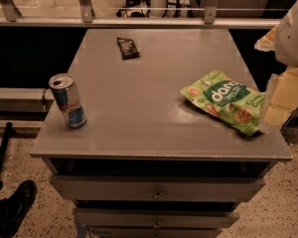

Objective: Move redbull can near rxbar chocolate

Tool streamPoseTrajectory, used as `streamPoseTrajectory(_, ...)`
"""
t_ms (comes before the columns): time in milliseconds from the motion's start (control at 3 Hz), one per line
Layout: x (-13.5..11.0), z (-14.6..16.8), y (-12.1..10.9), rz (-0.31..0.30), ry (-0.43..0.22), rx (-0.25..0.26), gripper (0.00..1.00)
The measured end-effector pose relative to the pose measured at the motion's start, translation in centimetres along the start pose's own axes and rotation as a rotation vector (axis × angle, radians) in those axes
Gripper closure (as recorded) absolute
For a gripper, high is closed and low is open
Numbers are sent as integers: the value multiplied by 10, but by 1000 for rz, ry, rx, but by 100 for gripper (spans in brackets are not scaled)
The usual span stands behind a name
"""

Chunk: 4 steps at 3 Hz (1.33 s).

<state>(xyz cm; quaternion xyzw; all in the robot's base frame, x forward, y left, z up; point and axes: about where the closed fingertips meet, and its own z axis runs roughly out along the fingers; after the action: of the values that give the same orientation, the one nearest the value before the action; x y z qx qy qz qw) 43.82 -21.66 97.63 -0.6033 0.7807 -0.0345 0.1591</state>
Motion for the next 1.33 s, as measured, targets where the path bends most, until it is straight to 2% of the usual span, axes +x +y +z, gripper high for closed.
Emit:
streamPoseTrajectory(333,0,0,0,0,0,0,0)
streamPoseTrajectory(667,-21,22,-4,-28,-104,-42,0)
streamPoseTrajectory(1000,-86,61,-8,-94,-345,-106,0)
streamPoseTrajectory(1333,-164,78,-3,-156,-578,-143,0)
